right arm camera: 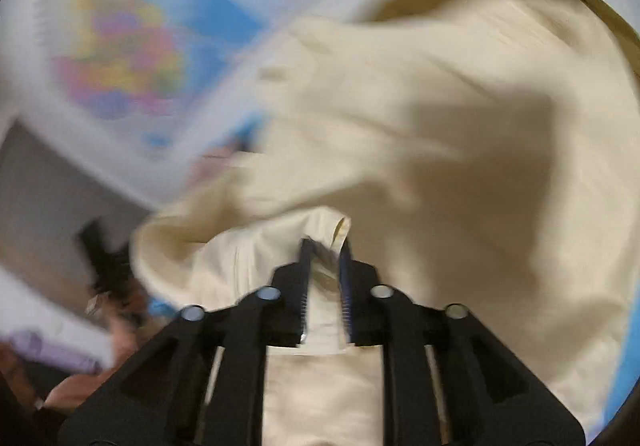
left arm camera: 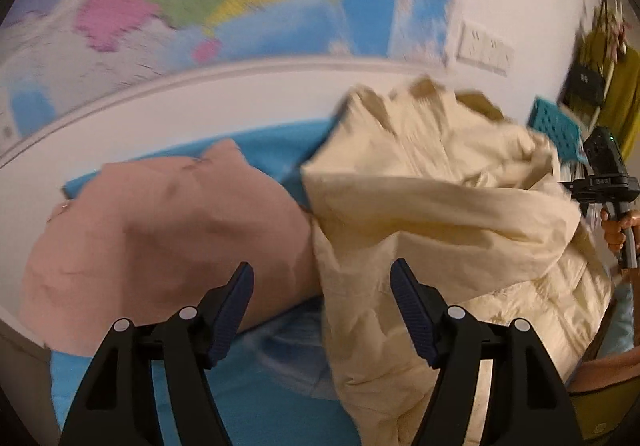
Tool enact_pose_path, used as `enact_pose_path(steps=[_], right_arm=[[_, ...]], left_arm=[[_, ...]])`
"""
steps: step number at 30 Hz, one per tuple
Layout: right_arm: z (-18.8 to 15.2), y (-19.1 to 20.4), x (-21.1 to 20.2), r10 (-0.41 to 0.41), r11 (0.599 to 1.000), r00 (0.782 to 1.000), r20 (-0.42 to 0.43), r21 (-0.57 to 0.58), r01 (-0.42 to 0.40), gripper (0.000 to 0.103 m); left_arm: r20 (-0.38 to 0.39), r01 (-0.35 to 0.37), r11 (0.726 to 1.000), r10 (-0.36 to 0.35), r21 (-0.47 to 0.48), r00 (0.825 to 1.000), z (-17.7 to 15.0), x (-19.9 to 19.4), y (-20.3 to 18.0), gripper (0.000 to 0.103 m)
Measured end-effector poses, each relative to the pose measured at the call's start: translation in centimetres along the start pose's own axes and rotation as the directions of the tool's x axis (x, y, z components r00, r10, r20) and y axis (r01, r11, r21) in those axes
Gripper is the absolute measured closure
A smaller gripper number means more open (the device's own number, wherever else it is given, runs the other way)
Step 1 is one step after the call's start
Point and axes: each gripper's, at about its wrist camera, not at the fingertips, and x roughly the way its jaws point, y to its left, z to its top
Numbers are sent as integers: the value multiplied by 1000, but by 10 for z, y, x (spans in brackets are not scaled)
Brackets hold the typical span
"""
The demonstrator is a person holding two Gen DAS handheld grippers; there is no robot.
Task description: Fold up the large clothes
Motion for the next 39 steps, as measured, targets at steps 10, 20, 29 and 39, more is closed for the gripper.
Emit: enact_pose_path(steps=[10,20,29,39], right_arm=[[-33,59,-22,-44,939,991,124,-334,84,7],[-53,87,46,-310,680,949,53,-686,260,48],[-8,86,-31,-146,811,985,94,-559,174,75],[-2,19,13,-337,864,940,-56,-416,284,52]], left_arm=[[-92,-32,992,44,125,995,12,59,-47,35],[-33,-23,894,42,448,999,39,70,-84,34],[-120,-116,945,159,305,980,76,127,-63,97],[-129,-316,934,339,167,932,78,130,-26,73]])
